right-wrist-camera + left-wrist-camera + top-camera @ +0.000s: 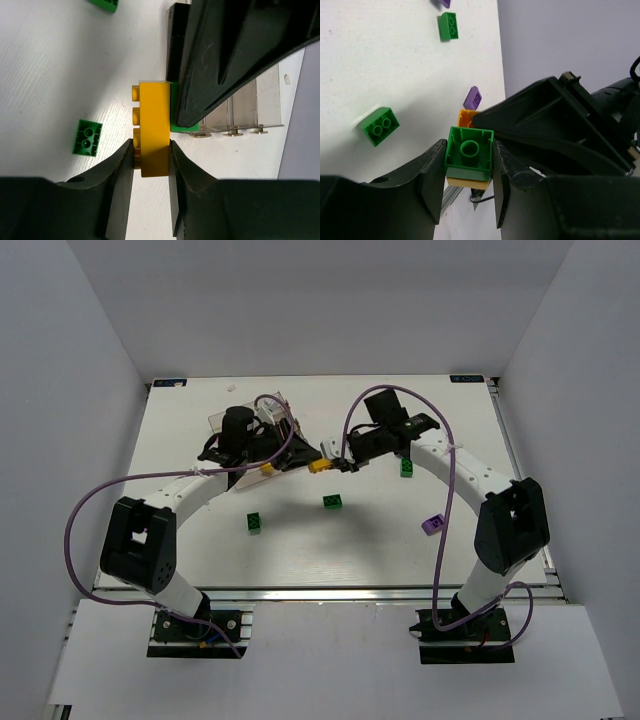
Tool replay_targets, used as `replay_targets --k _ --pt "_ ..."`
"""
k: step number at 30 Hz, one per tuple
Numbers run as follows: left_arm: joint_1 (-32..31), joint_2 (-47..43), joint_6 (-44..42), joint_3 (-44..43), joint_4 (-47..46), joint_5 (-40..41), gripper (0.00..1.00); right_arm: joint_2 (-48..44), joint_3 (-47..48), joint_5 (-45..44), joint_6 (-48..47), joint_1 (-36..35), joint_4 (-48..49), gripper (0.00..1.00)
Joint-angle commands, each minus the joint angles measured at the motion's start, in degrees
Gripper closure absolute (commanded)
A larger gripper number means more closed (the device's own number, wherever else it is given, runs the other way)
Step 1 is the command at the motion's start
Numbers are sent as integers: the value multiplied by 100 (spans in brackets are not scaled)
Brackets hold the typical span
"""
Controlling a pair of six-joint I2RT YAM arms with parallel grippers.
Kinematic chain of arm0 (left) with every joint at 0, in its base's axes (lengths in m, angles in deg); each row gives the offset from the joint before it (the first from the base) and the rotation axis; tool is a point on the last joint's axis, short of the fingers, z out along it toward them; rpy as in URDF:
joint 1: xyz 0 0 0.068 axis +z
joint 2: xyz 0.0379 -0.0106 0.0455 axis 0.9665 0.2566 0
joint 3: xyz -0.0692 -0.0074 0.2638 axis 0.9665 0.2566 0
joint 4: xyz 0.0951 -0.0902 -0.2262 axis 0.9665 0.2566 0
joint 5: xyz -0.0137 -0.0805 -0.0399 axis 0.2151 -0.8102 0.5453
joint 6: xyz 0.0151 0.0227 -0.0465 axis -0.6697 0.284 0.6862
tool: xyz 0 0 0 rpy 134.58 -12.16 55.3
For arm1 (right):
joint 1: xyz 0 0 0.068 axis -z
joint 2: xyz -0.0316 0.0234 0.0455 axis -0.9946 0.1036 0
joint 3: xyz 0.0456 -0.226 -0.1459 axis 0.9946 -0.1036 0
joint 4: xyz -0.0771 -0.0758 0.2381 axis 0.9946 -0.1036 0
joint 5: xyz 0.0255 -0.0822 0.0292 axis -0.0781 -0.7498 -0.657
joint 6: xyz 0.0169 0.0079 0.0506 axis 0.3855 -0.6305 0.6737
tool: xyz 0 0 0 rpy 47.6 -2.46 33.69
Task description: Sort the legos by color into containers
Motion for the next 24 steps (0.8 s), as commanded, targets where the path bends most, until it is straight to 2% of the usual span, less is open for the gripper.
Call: replay_targets --k 1,2,5,12,20,24 --pt "129 -101 -388 -345 721 598 100 -253 -47 656 -814 -42 -838 100" --pt "207 -118 -502 -424 1107 756 100 -244 -91 727 -903 -34 -953 100" --pt "462 -84 -801 -618 1478 1065 100 -244 -188 727 -1149 -86 -1261 100" --pt "1042 250 -1152 -969 1673 1293 100 -253 -399 578 -897 -113 -1034 100" --pt "1245 1339 -2023 -2480 2982 3172 100 -182 -504 77 202 -130 125 100" --pt "1245 1980 -2173 -3218 3290 3718 99 -130 -478 -142 642 -139 433 100"
